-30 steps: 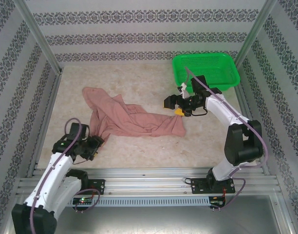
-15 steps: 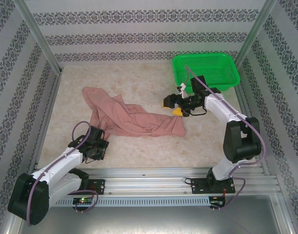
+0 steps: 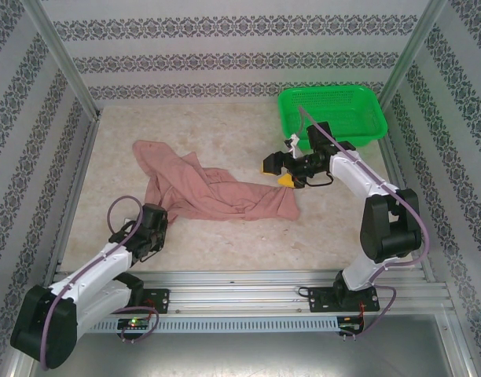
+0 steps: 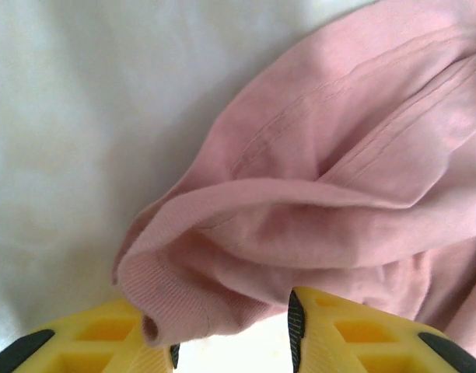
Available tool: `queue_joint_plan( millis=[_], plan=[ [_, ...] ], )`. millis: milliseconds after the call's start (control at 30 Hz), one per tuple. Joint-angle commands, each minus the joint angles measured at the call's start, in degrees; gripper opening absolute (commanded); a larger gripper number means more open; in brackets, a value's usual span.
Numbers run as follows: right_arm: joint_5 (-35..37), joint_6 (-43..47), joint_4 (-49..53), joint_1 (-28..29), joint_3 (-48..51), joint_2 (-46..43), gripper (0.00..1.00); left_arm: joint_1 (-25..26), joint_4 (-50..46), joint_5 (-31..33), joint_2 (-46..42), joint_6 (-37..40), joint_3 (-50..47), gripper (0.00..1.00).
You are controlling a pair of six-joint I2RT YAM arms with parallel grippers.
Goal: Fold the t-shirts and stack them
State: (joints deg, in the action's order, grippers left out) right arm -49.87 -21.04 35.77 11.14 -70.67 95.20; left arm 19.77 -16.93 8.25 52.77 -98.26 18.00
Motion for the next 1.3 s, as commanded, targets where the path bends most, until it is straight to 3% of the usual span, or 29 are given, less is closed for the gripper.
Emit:
queue_joint_plan(
  millis=[0, 300, 433, 600, 733, 967, 1267],
  plan=[
    [-2.01, -0.01, -0.13, 0.66, -0.77, 0.19, 0.98, -0.27, 5.98, 3.14, 0.77, -2.82, -2.61, 0.42],
    [-2.24, 0.28, 0.4, 0.66, -1.35, 0.92, 0.98, -0.31, 6.07, 3.11, 3.05, -4.43, -3.66, 0.4],
    [-1.61, 0.66, 0.92, 0.64, -1.61, 1.04, 0.98, -0.31, 4.78, 2.86, 3.86, -6.04, -4.29, 0.33],
    [-1.29, 0.47, 1.15, 0.66, -2.01, 1.22, 0.98, -2.82, 3.97, 0.61, 3.99, -6.48, -5.13, 0.12],
    [-0.74, 0.71, 1.38, 0.6, -1.49, 0.61, 0.98, -5.5, 0.57, -1.1, 3.69, -0.69, -1.33, 0.0],
    [6.79, 1.35, 7.3, -0.48, -0.43, 0.25, 0.98, -10.2, -9.61, -3.82, -0.03, 12.71, 8.62, 0.0],
    [19.61, -4.39, 10.6, -1.9, 8.03, -4.5, 0.93, -10.3, -20.95, -3.79, 0.76, 30.75, 23.91, 0.0]
  ],
)
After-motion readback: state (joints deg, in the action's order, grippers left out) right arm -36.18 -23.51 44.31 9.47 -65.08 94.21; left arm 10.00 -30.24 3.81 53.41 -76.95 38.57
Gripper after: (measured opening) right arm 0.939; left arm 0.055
